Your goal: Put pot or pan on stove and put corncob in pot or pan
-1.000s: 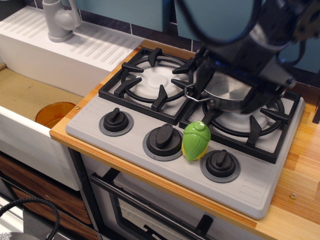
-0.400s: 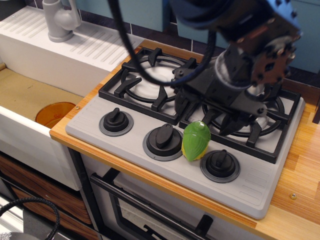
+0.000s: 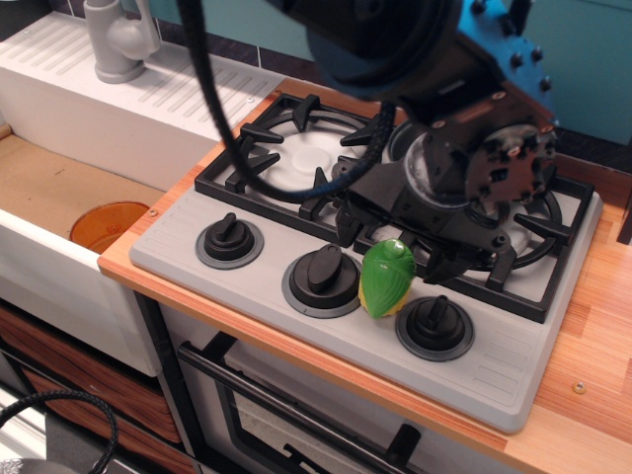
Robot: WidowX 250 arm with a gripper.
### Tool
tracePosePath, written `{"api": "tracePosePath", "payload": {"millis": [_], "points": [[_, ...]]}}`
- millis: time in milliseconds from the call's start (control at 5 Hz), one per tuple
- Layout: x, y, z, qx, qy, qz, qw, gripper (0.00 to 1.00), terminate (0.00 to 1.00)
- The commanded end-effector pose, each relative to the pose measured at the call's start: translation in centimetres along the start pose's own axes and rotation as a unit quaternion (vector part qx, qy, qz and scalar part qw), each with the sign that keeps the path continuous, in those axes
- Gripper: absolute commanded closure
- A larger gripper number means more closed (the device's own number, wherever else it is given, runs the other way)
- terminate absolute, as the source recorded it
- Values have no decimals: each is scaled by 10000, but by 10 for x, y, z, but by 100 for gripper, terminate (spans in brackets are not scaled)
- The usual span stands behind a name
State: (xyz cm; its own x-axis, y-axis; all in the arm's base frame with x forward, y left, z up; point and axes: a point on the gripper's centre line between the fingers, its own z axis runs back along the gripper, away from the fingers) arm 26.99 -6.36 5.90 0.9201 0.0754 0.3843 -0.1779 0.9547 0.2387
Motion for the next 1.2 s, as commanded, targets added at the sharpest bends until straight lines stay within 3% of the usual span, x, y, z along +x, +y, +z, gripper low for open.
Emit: {"api": "tracePosePath", "payload": {"millis": [0, 200, 400, 800, 1000], "points": [[8, -3, -8, -167, -281, 216, 9992, 0, 0], [6, -4, -13, -149, -301, 257, 9991, 0, 0], [6, -3, -15, -171, -272, 299, 9990, 100, 0], [7, -4, -3, -196, -145, 382, 9990, 100, 0], [14, -3, 19, -84, 8, 394, 9992, 100, 0]]}}
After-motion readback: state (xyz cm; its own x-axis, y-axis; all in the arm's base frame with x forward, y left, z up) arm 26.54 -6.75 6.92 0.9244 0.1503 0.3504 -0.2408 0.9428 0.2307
